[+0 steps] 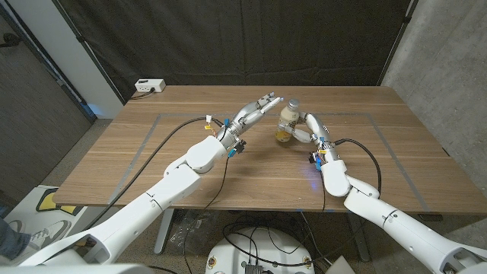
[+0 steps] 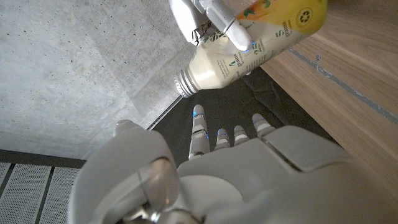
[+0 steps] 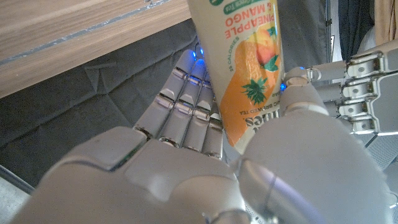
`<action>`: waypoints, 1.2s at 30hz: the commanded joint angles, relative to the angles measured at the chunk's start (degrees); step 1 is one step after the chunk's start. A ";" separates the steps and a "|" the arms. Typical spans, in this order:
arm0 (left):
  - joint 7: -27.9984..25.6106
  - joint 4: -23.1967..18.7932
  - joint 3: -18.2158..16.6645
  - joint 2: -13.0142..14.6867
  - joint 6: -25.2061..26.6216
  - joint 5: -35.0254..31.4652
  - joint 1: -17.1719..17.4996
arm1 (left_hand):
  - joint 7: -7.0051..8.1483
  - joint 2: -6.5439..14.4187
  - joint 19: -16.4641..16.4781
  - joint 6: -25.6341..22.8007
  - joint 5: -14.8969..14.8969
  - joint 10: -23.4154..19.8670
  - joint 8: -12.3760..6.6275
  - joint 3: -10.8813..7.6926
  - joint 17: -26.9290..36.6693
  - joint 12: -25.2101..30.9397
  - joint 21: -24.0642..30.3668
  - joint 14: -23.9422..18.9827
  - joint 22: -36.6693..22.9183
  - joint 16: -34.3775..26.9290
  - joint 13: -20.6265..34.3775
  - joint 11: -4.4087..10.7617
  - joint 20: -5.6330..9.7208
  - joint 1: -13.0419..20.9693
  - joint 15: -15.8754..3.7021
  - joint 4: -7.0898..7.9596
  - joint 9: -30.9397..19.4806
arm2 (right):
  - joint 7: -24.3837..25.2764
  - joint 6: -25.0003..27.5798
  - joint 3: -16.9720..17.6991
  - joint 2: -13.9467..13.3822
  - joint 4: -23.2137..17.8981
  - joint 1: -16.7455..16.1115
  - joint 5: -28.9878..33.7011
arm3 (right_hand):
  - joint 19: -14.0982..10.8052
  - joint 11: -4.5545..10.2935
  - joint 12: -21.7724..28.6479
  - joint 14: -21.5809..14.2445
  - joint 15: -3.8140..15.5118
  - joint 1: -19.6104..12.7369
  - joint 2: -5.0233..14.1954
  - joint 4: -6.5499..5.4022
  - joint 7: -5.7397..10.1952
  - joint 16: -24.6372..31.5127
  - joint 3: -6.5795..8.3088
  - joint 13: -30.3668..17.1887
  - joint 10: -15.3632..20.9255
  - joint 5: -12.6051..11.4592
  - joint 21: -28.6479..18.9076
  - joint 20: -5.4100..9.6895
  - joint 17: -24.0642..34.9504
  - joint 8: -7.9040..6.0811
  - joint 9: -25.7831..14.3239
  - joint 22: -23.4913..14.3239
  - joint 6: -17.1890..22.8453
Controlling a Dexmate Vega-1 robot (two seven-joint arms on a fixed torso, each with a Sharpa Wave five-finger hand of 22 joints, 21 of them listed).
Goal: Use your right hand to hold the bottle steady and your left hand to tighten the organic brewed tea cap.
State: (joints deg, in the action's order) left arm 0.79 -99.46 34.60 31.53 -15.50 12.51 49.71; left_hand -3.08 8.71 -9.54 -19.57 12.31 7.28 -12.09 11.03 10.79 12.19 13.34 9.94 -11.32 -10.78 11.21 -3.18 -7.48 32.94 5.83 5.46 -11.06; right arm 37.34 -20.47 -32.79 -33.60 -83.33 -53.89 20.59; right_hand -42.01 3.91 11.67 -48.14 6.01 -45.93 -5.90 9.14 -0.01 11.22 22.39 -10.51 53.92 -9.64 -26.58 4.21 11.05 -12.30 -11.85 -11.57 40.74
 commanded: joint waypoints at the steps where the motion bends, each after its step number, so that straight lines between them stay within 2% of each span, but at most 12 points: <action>1: -0.67 -0.16 0.76 0.05 0.17 -2.75 -0.59 | 0.30 0.19 -10.86 -0.19 -0.16 -0.04 -0.04 0.26 0.29 0.23 0.34 3.47 -0.28 -0.29 0.07 0.21 -0.26 0.18 -0.44 0.31 -0.29 | -0.22 0.33 -0.31 0.01 0.04 0.38 0.17 | 0.30 0.52 0.25 -0.48 5.47 -10.91 11.47 -0.74 4.18 0.08 0.91 -0.19 1.02 -0.41 -0.47 5.36 0.15 -0.10 -0.32 -0.12 4.59; 19: 0.85 1.09 1.20 -0.59 -0.76 -1.89 -1.24 | 0.64 0.17 -10.87 -0.22 -0.20 -0.12 0.02 0.20 0.29 0.26 0.35 3.38 -0.29 -0.32 0.07 0.25 -0.24 0.25 -0.49 0.37 -0.30 | -0.28 0.43 -0.62 0.03 0.25 0.52 0.11 | 0.27 0.61 0.28 -0.48 5.46 -10.92 11.46 -0.72 4.18 0.08 0.96 -0.19 1.13 -0.41 -0.67 5.33 0.15 -0.06 -0.33 -0.10 4.57; 27: 2.85 3.74 2.46 -1.85 -0.85 -2.06 -3.96 | 0.69 0.15 -10.96 -0.36 -0.21 -0.08 -0.01 0.17 0.29 0.24 0.32 3.38 -0.29 -0.32 0.07 0.25 -0.24 0.28 -0.50 0.38 -0.30 | 0.69 0.60 -0.14 -0.44 -0.99 -0.35 0.61 | 0.34 0.61 0.27 -0.44 5.50 -10.98 11.45 -0.68 4.14 0.06 1.00 -0.19 1.13 -0.42 -0.73 5.34 0.14 -0.05 -0.33 -0.09 4.59; 36: 6.59 8.44 4.20 -4.13 -3.02 -1.42 -8.02 | 0.60 0.15 -11.05 -0.34 -0.20 -0.05 0.03 0.14 0.29 0.22 0.30 3.42 -0.29 -0.30 0.08 0.20 -0.29 0.33 -0.48 0.39 -0.31 | 2.55 2.68 1.76 -1.65 -4.09 -3.38 0.75 | 0.40 0.42 0.27 -0.36 5.50 -11.02 11.46 -0.66 4.13 0.04 1.05 -0.19 1.14 -0.42 -0.82 5.35 0.15 -0.04 -0.33 -0.08 4.61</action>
State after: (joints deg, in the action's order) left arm 4.02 -95.31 37.15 29.48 -16.70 10.56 45.46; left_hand -2.57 8.71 -9.55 -19.65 12.31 7.28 -12.08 11.03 10.79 12.19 13.34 9.94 -11.32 -10.78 11.22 -3.18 -7.48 32.94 5.83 5.45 -11.10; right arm 38.12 -19.53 -32.69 -34.14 -84.69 -54.65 21.12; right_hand -42.02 3.71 11.73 -48.13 6.01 -45.78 -5.76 9.13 -0.01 11.22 22.38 -10.63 54.12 -9.74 -27.00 4.20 11.05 -12.25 -11.84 -11.57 40.74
